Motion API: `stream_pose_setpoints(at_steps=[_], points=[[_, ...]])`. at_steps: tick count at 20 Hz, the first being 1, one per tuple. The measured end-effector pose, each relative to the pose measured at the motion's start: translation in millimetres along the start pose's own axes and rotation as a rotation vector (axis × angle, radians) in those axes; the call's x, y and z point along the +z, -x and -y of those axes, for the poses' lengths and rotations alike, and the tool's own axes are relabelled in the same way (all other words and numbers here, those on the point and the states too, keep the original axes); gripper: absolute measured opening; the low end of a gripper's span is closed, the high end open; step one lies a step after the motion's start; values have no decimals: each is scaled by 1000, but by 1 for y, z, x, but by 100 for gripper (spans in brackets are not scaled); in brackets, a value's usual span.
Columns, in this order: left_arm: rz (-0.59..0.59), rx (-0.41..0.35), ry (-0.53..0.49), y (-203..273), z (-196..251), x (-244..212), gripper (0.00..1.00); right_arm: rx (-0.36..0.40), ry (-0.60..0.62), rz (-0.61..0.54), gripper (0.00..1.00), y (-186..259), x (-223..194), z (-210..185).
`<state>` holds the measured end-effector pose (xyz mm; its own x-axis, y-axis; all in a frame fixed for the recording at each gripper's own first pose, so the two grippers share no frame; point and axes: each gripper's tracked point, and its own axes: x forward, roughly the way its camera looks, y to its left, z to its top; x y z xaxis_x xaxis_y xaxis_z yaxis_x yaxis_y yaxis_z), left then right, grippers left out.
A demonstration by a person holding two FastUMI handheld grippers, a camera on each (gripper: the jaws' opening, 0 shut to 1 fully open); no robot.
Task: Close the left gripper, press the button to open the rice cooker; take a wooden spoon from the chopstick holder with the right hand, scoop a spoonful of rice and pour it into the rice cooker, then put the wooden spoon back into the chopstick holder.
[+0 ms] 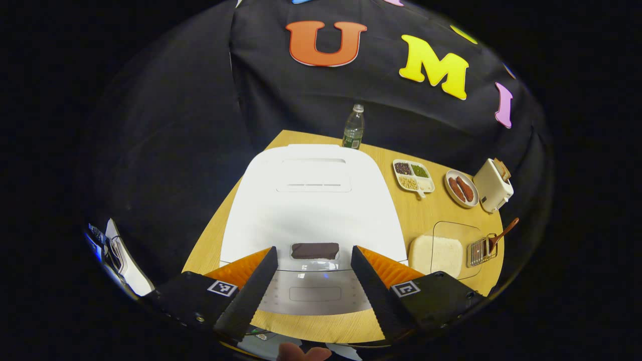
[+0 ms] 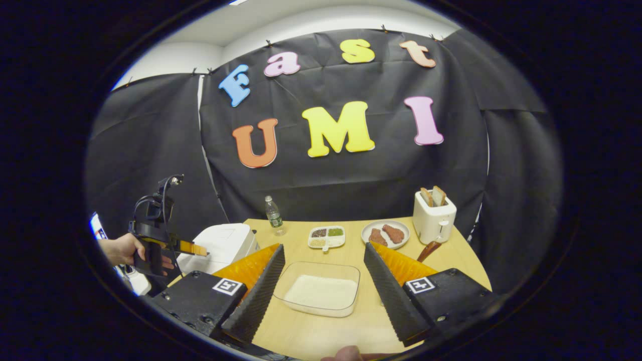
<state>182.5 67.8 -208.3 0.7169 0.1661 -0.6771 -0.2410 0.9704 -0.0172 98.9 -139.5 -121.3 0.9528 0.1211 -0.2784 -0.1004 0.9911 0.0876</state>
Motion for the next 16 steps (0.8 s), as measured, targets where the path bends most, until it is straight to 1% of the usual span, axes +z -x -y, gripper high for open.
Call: stream_pose_setpoints(at_steps=[2,4,7,10,13,15,16], points=[[91,-34,3,29,5,11,96,-15,32,44,100,17,10,-7],[194,-65,-2,64,11,24,95,-21,50,84,100,40,17,-23],[339,-112,-13,139,14,29,95,-35,64,149,99,89,23,-50],[468,-145,-36,215,18,18,95,-70,67,205,100,145,21,-72],[597,-167,-49,291,19,-2,95,-89,55,247,100,199,16,-93],[656,-191,-30,332,20,-20,95,-97,62,270,99,229,14,-103],[671,-201,-26,345,21,-30,95,-98,71,272,100,242,11,-109]])
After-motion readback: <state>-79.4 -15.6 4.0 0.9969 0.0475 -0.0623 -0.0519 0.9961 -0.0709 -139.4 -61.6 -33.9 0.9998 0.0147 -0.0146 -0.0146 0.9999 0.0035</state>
